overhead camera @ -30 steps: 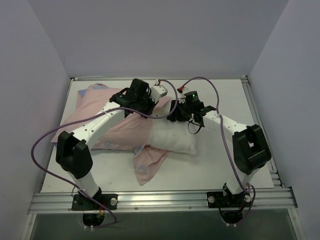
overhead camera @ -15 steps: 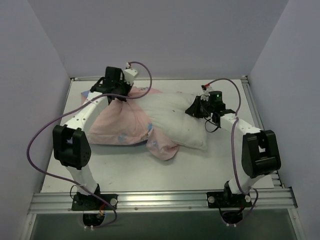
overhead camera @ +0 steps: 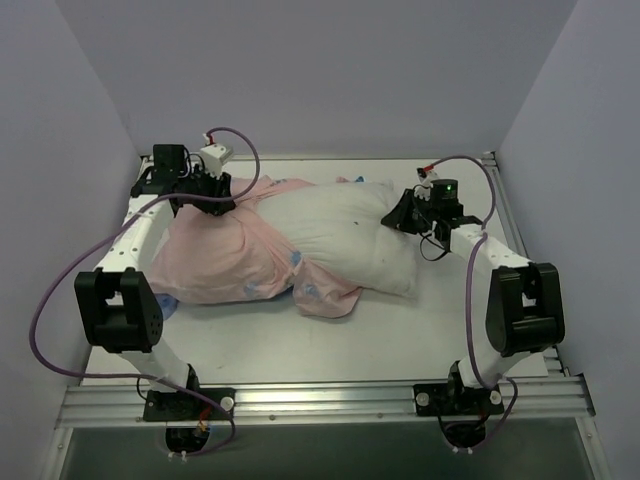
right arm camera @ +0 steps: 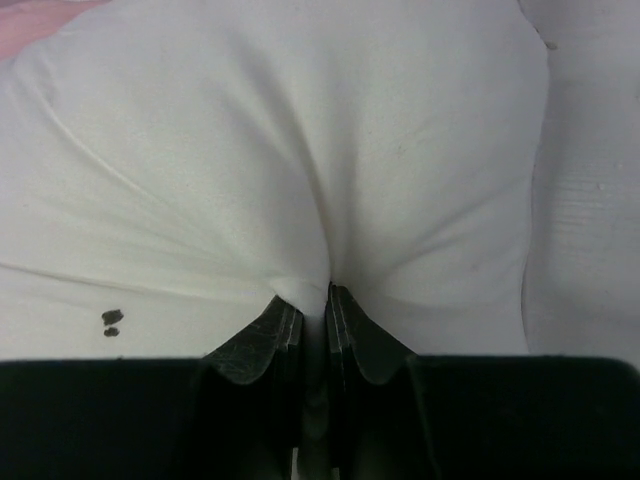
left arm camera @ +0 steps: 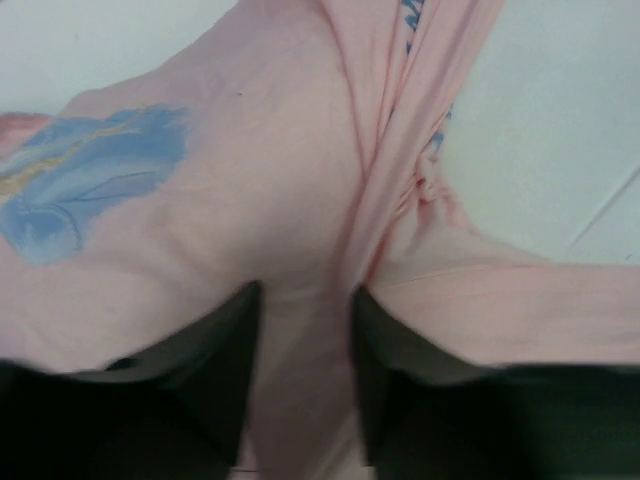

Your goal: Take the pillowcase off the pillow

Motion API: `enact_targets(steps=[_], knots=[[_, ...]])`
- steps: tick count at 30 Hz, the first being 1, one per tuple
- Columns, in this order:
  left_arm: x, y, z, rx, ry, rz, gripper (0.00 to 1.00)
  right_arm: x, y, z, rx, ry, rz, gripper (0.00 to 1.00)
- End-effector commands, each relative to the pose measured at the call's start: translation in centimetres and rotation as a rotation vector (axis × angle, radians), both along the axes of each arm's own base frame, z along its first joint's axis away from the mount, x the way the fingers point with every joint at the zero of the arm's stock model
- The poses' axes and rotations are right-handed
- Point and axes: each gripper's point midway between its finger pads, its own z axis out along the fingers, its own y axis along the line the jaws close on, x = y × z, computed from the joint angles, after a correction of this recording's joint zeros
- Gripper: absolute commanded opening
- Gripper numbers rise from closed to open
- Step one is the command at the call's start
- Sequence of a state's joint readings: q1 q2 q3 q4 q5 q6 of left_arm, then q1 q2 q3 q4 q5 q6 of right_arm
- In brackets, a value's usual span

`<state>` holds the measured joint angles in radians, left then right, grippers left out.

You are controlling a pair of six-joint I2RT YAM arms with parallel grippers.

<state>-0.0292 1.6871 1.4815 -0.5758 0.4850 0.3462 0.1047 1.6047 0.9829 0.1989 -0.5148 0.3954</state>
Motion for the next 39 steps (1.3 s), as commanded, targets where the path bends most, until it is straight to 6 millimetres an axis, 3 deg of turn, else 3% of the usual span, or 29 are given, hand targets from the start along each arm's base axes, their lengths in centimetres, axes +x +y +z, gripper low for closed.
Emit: enact_targets(steps=[1, 2, 3, 5, 6, 7, 8, 10, 11, 13, 14, 15, 17, 19, 20, 23, 24, 26, 30, 31, 32, 36, 37, 38, 39], knots=[[-2.7, 4.6, 1.8, 0.113, -0.024, 0.036, 0.75, -2.4, -8.3, -4.8, -0.336, 0.191, -0.254, 0.0], [-3.2, 3.5, 2.3, 0.081, -0.024, 0.001, 0.96, -2.2, -7.6, -4.1, -0.326, 0.174, -0.249, 0.0], [-4.4, 1.9, 3.7, 0.019, -0.022, -0.066, 0.94, -2.3, -6.8, -3.7, -0.321, 0.169, -0.236, 0.0], [-5.3, 1.6, 5.3, -0.013, -0.017, -0.091, 0.94, -1.8, -6.7, -2.1, -0.318, 0.138, -0.247, 0.0], [-6.6, 1.9, 5.7, -0.015, 0.023, -0.091, 0.94, -1.7, -6.7, -1.8, -0.314, 0.131, -0.251, 0.0], [-6.8, 2.5, 7.5, -0.014, 0.002, -0.093, 0.94, -1.8, -6.7, -1.4, -0.314, 0.13, -0.254, 0.0], [-7.3, 4.6, 8.1, -0.007, 0.009, -0.054, 0.94, -1.8, -6.5, -0.8, -0.306, 0.115, -0.253, 0.0], [-10.4, 7.2, 7.5, 0.046, 0.086, -0.064, 0.94, -1.9, -5.8, -0.4, -0.297, 0.108, -0.239, 0.0], [-11.8, 9.9, 6.6, 0.085, 0.127, -0.029, 0.94, -1.9, -5.6, 0.0, -0.296, 0.1, -0.234, 0.0], [-16.4, 12.4, 3.0, 0.157, 0.289, -0.061, 0.94, -1.9, -5.3, -0.2, -0.297, 0.101, -0.223, 0.0], [-18.3, 15.1, 1.7, 0.193, 0.346, -0.006, 0.94, -1.7, -5.1, -0.1, -0.294, 0.098, -0.22, 0.0], [-20.2, 15.7, 1.1, 0.226, 0.356, -0.045, 0.94, -1.7, -5.1, -0.3, -0.294, 0.105, -0.215, 0.0], [-24.4, 15.6, -2.1, 0.225, 0.464, -0.111, 0.94, -1.6, -5.0, -1.0, -0.305, 0.123, -0.204, 0.0], [-25.6, 15.7, -3.7, 0.32, 0.409, -0.161, 0.94, -1.4, -5.0, -1.3, -0.31, 0.13, -0.196, 0.0], [-25.6, 16.0, -6.6, 0.358, 0.386, -0.164, 0.94, -1.4, -5.0, -1.3, -0.312, 0.129, -0.194, 0.0], [-24.4, 17.5, -8.7, 0.502, 0.267, -0.127, 0.94, -1.4, -4.9, -1.0, -0.306, 0.125, -0.198, 0.0], [-23.0, 17.7, -9.7, 0.512, 0.204, -0.109, 0.94, -1.4, -4.8, -1.3, -0.305, 0.127, -0.197, 0.0], [-21.3, 17.6, -10.1, 0.478, 0.153, -0.088, 0.94, -1.6, -5.0, -1.8, -0.313, 0.14, -0.202, 0.0], [-19.3, 14.6, -9.8, 0.325, 0.047, -0.143, 0.94, -1.9, -5.3, -2.4, -0.317, 0.152, -0.218, 0.0], [-18.7, 14.6, -10.4, 0.344, 0.057, -0.137, 0.94, -1.8, -5.5, -2.3, -0.327, 0.149, -0.229, 0.0], [-16.9, 15.6, -11.2, 0.355, 0.049, -0.063, 0.94, -1.7, -5.6, -2.1, -0.329, 0.145, -0.233, 0.0], [-15.9, 15.4, -13.1, 0.269, 0.112, -0.033, 0.96, -1.3, -6.0, -0.9, -0.353, 0.13, -0.248, 0.0], [-15.6, 15.1, -12.9, 0.246, 0.109, -0.032, 0.68, -1.2, -6.2, -0.4, -0.37, 0.118, -0.244, 0.0], [-15.4, 14.5, -12.7, 0.204, 0.104, -0.033, 0.54, -0.5, -6.4, 0.9, -0.379, 0.093, -0.251, 0.0], [-15.3, 14.2, -12.4, 0.183, 0.1, -0.034, 0.4, -0.9, -6.7, 1.3, -0.418, 0.112, -0.253, 0.07]])
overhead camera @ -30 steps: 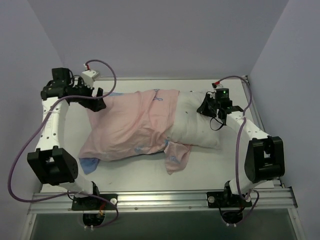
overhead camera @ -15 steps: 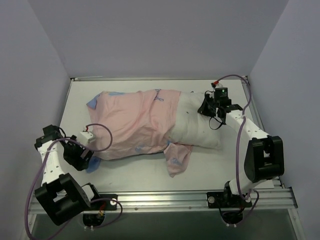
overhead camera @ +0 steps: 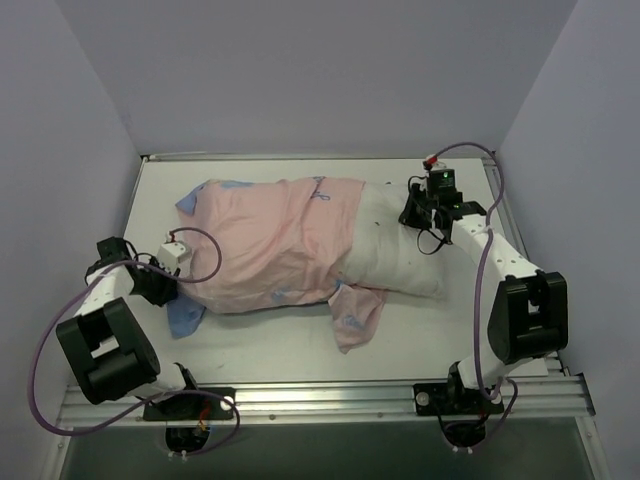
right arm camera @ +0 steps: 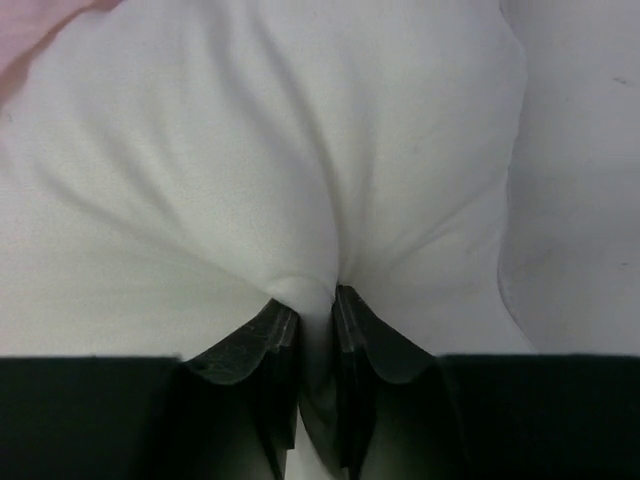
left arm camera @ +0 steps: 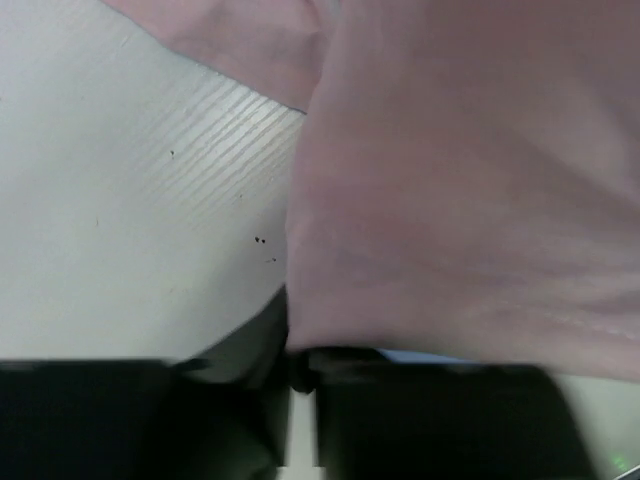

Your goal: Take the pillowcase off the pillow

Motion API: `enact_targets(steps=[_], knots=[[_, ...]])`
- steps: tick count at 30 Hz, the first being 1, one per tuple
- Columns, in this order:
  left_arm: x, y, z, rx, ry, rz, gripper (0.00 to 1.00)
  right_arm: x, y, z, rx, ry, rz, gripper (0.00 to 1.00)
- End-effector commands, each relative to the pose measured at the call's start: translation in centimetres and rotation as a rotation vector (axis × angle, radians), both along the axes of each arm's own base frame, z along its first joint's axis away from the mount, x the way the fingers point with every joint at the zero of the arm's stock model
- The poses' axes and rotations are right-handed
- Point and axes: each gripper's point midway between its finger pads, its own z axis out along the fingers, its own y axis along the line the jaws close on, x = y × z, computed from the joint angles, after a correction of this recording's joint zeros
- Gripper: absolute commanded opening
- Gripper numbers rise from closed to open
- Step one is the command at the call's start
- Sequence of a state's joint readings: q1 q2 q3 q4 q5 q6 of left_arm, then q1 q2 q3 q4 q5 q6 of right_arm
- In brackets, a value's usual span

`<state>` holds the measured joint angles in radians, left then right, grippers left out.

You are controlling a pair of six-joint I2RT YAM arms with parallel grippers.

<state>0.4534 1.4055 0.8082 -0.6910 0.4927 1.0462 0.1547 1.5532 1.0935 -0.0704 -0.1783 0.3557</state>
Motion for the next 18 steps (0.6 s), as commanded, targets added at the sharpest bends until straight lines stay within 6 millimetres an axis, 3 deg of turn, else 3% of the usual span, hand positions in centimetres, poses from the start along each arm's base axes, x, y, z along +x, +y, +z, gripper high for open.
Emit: enact_targets(steps=[1, 2, 3, 5, 7, 8, 10, 13, 15, 16, 17, 18], knots=[[3.2, -1.0, 2.6, -0.098, -0.126, 0.024, 0.03, -0.3, -3.1, 1.3, -0.184, 0.046, -0.062, 0.19], [4.2, -0.7, 3.8, -0.116, -0.158, 0.079, 0.02, -0.1, -3.0, 3.4, -0.209, 0.036, -0.059, 0.53], [4.7, -0.6, 4.5, -0.121, -0.18, 0.103, 0.02, 0.1, -3.9, 4.7, -0.281, 0.02, -0.103, 0.61], [6.2, -0.2, 6.8, -0.135, -0.263, 0.187, 0.02, -0.4, -2.3, 6.9, -0.364, -0.002, -0.086, 0.66], [6.9, -0.4, 8.7, -0.146, -0.321, 0.207, 0.02, -0.2, -1.0, 10.4, -0.4, -0.087, -0.105, 0.68], [7.0, -0.8, 10.1, -0.154, -0.355, 0.21, 0.02, -0.6, 1.7, 11.3, -0.39, -0.127, -0.059, 0.68], [7.3, -1.8, 12.4, -0.157, -0.415, 0.199, 0.02, -0.9, 4.5, 12.1, -0.365, -0.168, -0.011, 0.7], [7.6, -2.5, 14.7, -0.155, -0.471, 0.2, 0.02, -0.8, 6.1, 10.4, -0.336, -0.134, 0.017, 0.65], [7.4, -2.8, 16.4, -0.183, -0.475, 0.22, 0.02, -0.4, 7.4, 9.2, -0.303, -0.128, 0.049, 0.53], [7.9, -2.9, 18.8, -0.195, -0.513, 0.211, 0.02, -0.2, 7.7, 7.8, -0.297, -0.102, 0.057, 0.46], [7.9, -3.3, 19.8, -0.229, -0.507, 0.231, 0.02, -0.2, 7.8, 6.2, -0.296, -0.078, 0.059, 0.27], [8.1, -3.4, 21.2, -0.249, -0.525, 0.241, 0.02, 0.1, 7.3, 4.9, -0.302, -0.055, 0.044, 0.17]])
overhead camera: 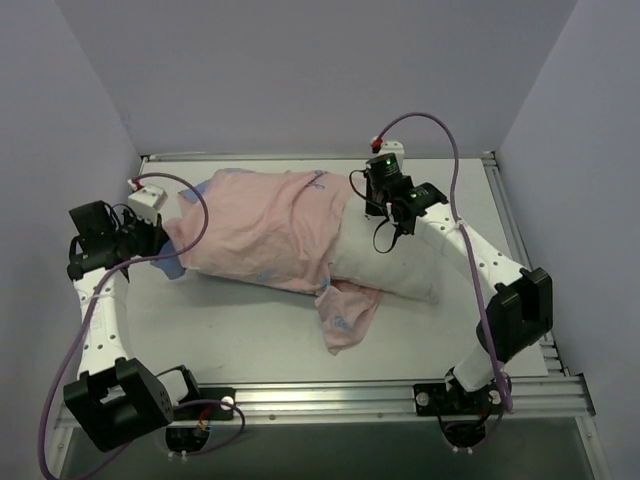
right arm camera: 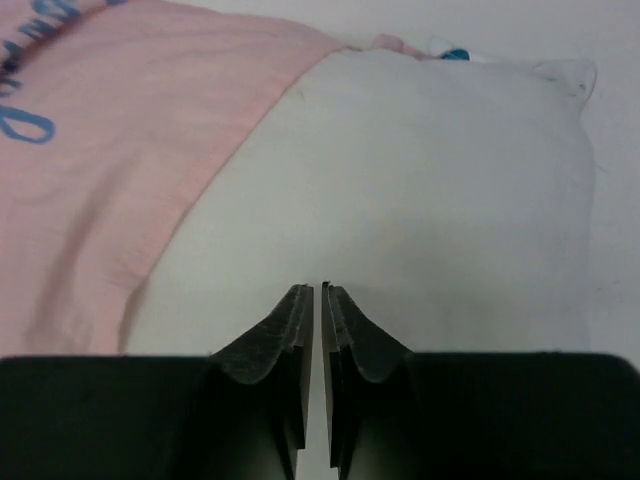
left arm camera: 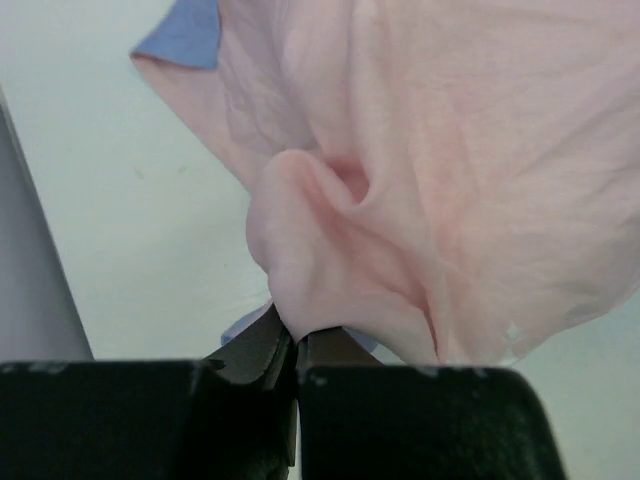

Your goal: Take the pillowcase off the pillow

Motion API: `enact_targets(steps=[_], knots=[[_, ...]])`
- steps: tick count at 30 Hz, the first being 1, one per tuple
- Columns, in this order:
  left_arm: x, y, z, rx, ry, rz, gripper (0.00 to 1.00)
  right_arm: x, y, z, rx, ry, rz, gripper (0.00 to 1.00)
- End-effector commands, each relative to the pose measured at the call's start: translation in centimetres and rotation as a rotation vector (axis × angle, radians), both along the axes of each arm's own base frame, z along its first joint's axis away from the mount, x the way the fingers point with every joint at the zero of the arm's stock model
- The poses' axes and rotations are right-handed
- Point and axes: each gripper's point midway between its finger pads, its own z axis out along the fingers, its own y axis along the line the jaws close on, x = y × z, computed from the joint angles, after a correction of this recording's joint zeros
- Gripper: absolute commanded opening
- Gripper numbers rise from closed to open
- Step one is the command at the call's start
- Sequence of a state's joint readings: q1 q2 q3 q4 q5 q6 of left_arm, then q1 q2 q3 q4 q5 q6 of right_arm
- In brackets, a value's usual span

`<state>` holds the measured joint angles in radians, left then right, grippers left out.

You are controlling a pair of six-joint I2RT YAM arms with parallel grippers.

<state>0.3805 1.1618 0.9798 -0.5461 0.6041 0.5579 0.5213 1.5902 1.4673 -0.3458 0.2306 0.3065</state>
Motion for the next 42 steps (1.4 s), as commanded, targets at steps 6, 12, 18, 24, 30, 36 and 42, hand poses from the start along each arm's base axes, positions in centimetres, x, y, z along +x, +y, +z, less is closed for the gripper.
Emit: enact_targets(steps=[6, 12, 18, 24, 30, 36, 42], knots=[[1.7, -2.0, 18.5, -0.203, -0.3, 0.064, 0.02, -0.7, -4.7, -19.8, -0.023, 0.354, -0.164, 0.0], [0.1, 0.5, 33.0, -0.113, -0.601, 0.203, 0.02, -2.0, -15.1, -26.0, -0.191, 0.524, -0.378, 0.0], [-1.9, 4.2, 41.4, -0.065, -0.829, 0.377, 0.02, -2.2, -21.3, -25.0, -0.317, 0.528, -0.509, 0.0], [-3.9, 7.5, 45.1, -0.008, -0.96, 0.507, 0.02, -2.9, -26.4, -25.5, -0.302, 0.577, -0.588, 0.0], [-2.5, 5.9, 43.2, -0.146, -0.909, 0.408, 0.02, -2.0, -28.9, -22.3, -0.178, 0.495, -0.648, 0.0], [-0.7, 2.5, 40.4, -0.291, -0.823, 0.206, 0.02, 3.4, -16.8, -10.6, -0.138, 0.177, -0.234, 0.02], [-0.1, 3.6, 39.5, -0.262, -0.817, 0.243, 0.02, 1.7, -5.4, 1.1, -0.1, -0.138, 0.125, 0.57]])
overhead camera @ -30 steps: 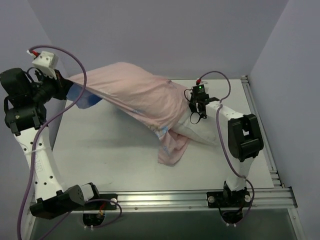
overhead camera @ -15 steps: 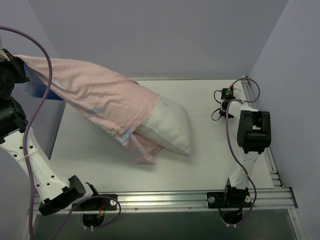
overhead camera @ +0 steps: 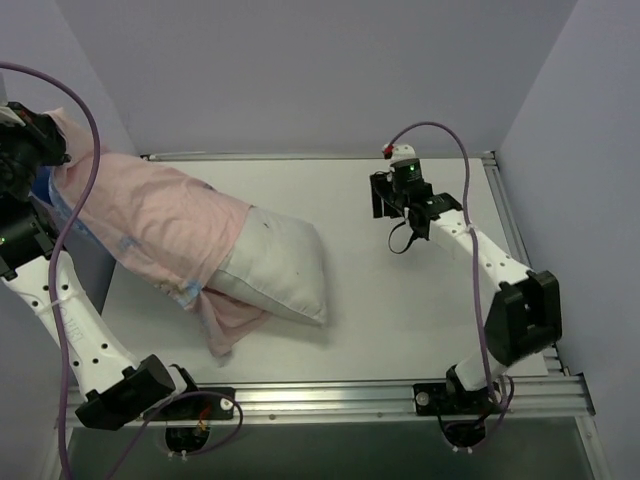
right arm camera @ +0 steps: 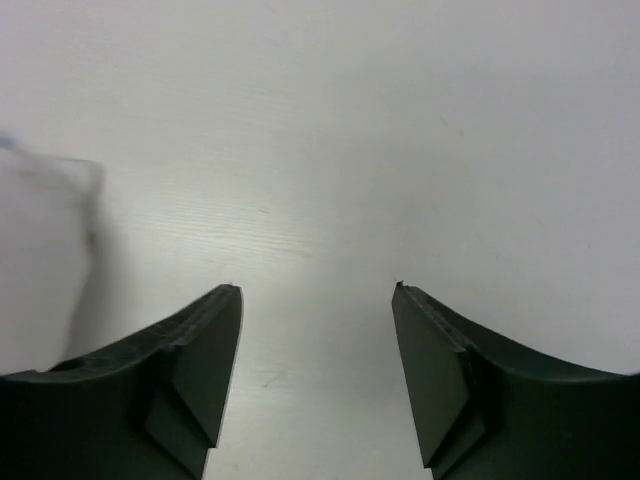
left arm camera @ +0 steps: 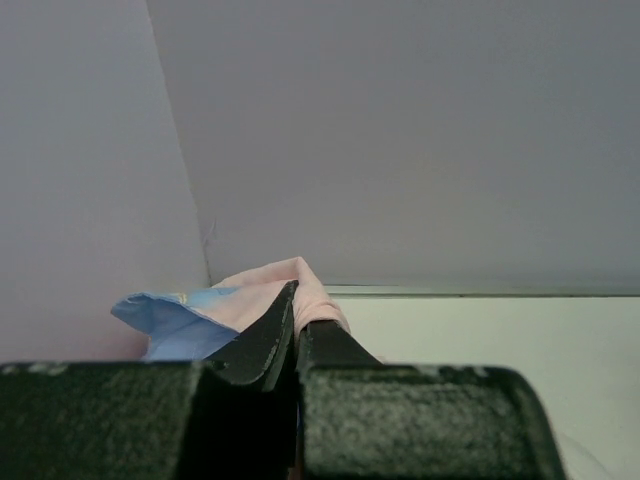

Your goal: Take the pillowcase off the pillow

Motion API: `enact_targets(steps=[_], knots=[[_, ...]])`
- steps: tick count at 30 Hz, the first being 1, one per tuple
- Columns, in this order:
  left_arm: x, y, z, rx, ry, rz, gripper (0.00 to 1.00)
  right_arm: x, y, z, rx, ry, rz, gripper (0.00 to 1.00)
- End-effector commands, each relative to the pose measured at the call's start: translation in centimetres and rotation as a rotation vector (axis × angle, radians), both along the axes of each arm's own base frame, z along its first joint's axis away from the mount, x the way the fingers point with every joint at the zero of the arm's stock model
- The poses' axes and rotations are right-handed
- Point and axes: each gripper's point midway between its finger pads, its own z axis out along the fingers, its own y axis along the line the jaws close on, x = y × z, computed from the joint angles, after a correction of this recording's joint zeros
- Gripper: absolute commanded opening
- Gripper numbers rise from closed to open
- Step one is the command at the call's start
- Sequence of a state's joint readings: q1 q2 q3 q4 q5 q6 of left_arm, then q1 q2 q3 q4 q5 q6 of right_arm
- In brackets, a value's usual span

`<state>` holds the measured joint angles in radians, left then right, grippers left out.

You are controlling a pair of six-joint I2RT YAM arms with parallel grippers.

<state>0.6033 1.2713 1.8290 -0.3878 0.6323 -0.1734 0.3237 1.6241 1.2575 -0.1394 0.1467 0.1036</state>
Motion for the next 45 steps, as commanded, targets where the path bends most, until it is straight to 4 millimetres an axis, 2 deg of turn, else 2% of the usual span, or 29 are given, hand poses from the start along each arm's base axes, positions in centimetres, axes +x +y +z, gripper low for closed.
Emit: enact_targets(steps=[1, 2, 3, 5, 6, 7, 9, 10, 11, 12, 13, 15, 16, 23, 24, 26, 29, 30, 32, 33, 34, 35, 36, 39, 40, 41, 43, 44, 45], knots=[[-1.3, -2.1, 4.3, 0.092, -0.145, -0.055, 0.02, -1.5, 4.2, 9.3, 0.054, -0.211, 0.237, 0.65], [-1.3, -2.0, 4.3, 0.09, -0.144, -0.051, 0.02, -2.2, 5.3, 10.4, 0.06, -0.242, 0.28, 0.67], [-1.3, -1.9, 4.3, 0.09, -0.145, -0.045, 0.02, -4.1, 8.1, 12.3, 0.074, -0.287, 0.397, 0.69], [-1.4, -1.9, 4.3, 0.097, -0.144, -0.041, 0.02, -6.7, 11.5, 13.7, 0.104, -0.322, 0.536, 0.73], [-1.3, -1.9, 4.3, 0.099, -0.143, -0.041, 0.02, -9.2, 14.2, 14.7, 0.126, -0.344, 0.637, 0.75], [-1.4, -1.8, 4.3, 0.1, -0.142, -0.037, 0.02, -10.4, 15.6, 15.1, 0.132, -0.358, 0.694, 0.79], [-1.5, -1.7, 4.4, 0.104, -0.144, -0.027, 0.02, -12.9, 18.0, 15.6, 0.151, -0.377, 0.76, 0.8], [-1.4, -1.6, 4.4, 0.105, -0.14, -0.025, 0.02, -15.1, 20.6, 16.1, 0.172, -0.4, 0.831, 0.8], [-1.5, -1.7, 4.6, 0.107, -0.146, -0.022, 0.02, -16.3, 21.9, 16.0, 0.171, -0.407, 0.864, 0.8], [-1.5, -1.7, 4.7, 0.107, -0.146, -0.022, 0.02, -16.5, 22.7, 15.4, 0.142, -0.408, 0.852, 0.8], [-1.6, -1.7, 4.7, 0.105, -0.144, -0.02, 0.02, -18.3, 24.5, 15.3, 0.129, -0.413, 0.89, 0.8], [-1.7, -1.8, 4.9, 0.107, -0.149, -0.021, 0.02, -18.4, 25.9, 14.1, 0.061, -0.407, 0.869, 0.79], [-1.8, -1.8, 4.9, 0.109, -0.149, -0.02, 0.02, -19.2, 26.7, 13.6, 0.038, -0.404, 0.886, 0.79], [-1.7, -1.7, 4.7, 0.109, -0.14, -0.019, 0.02, -16.0, 26.6, 6.8, -0.202, -0.326, 0.796, 0.84], [-1.7, -1.7, 4.6, 0.103, -0.138, -0.022, 0.02, -15.7, 26.9, 4.9, -0.239, -0.296, 0.804, 0.84], [-1.6, -2.1, 4.6, 0.094, -0.135, -0.042, 0.02, -15.6, 27.8, 3.3, -0.233, -0.287, 0.832, 0.85], [-1.7, -2.3, 4.7, 0.092, -0.134, -0.057, 0.02, -14.4, 27.6, -0.6, -0.245, -0.218, 0.833, 0.84], [-1.7, -2.3, 4.7, 0.091, -0.134, -0.055, 0.02, -13.2, 26.6, -1.4, -0.261, -0.191, 0.801, 0.81], [-1.5, -2.1, 4.7, 0.091, -0.131, -0.049, 0.02, -11.8, 25.7, -3.1, -0.255, -0.144, 0.763, 0.61], [-1.5, -2.0, 4.6, 0.09, -0.129, -0.044, 0.02, -10.5, 24.6, -3.6, -0.235, -0.121, 0.728, 0.44], [-1.5, -2.0, 4.6, 0.089, -0.13, -0.041, 0.02, -9.7, 24.1, -3.8, -0.217, -0.116, 0.696, 0.07], [-1.4, -1.8, 4.5, 0.088, -0.126, -0.038, 0.02, -9.2, 23.5, -4.0, -0.196, -0.111, 0.661, 0.0], [-1.3, -1.7, 4.4, 0.084, -0.122, -0.035, 0.02, -8.9, 22.6, -4.8, -0.199, -0.099, 0.637, 0.0], [-1.2, -0.8, 4.2, 0.077, -0.11, 0.003, 0.02, -7.2, 18.9, -5.4, -0.19, -0.084, 0.514, 0.0], [-1.1, -0.3, 4.2, 0.072, -0.107, 0.021, 0.02, -5.7, 16.0, -5.5, -0.203, -0.077, 0.431, 0.0], [-1.0, 0.1, 4.3, 0.075, -0.107, 0.041, 0.02, -5.1, 14.3, -4.9, -0.19, -0.083, 0.376, 0.0], [-0.9, 1.2, 4.6, 0.064, -0.111, 0.087, 0.02, -4.6, 10.0, -6.3, -0.143, -0.02, 0.259, 0.0], [-0.9, 1.5, 4.8, 0.061, -0.112, 0.097, 0.02, -3.2, 5.9, -6.4, -0.125, 0.0, 0.151, 0.0], [-1.3, 1.5, 5.4, 0.062, -0.118, 0.108, 0.02, -3.0, 3.7, -7.0, -0.113, 0.022, 0.091, 0.0]])
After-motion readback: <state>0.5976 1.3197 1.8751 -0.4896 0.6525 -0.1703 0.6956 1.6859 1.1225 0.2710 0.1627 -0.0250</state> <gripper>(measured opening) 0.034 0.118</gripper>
